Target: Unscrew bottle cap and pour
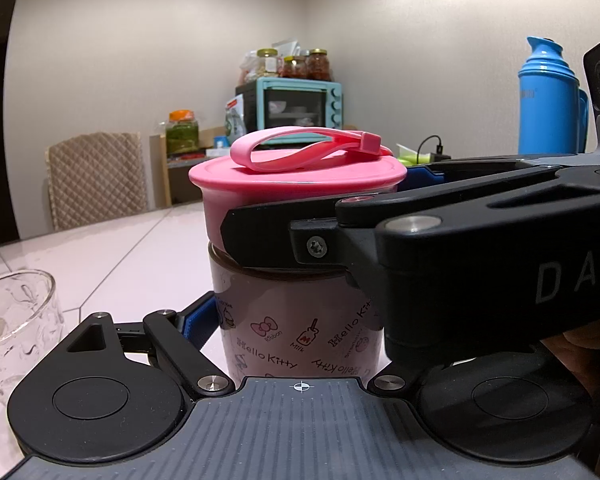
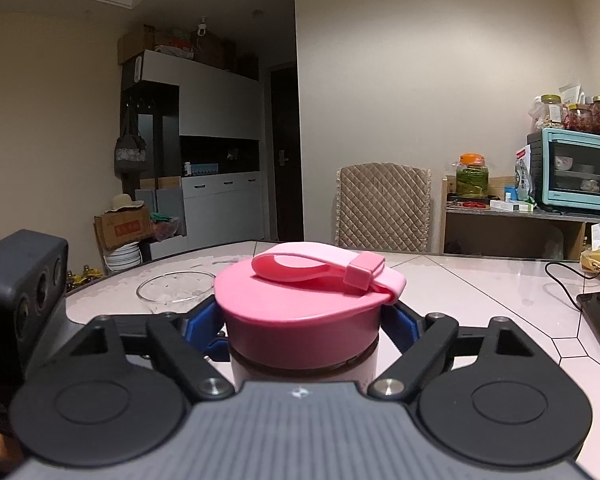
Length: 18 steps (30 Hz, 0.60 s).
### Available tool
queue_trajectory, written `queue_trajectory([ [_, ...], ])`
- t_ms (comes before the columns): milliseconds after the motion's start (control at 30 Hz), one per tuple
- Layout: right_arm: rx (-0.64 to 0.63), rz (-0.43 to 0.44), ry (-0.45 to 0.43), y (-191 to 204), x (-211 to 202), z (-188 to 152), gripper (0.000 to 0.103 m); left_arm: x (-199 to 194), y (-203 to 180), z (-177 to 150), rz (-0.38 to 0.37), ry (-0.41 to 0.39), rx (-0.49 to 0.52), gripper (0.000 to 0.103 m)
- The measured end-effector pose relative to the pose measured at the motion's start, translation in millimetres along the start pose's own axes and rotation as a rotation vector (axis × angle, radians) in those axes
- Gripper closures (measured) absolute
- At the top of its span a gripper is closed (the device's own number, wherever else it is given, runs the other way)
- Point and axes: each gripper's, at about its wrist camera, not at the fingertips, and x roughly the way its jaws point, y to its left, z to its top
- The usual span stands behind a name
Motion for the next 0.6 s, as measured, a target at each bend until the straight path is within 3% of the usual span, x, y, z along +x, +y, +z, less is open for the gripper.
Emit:
queue_trajectory([
  [233, -0.038, 0.095, 0.012, -13.9, -0.5, 2.0, 0.018, -0.6, 1.7, -0.7, -0.001, 0.0, -0.001, 0.013],
  [600, -0.068, 0.514, 0.053, -81.4, 19.0, 14.3, 0.018, -1.0, 0.6, -0.3, -0.001, 0.001, -0.001, 0.013],
])
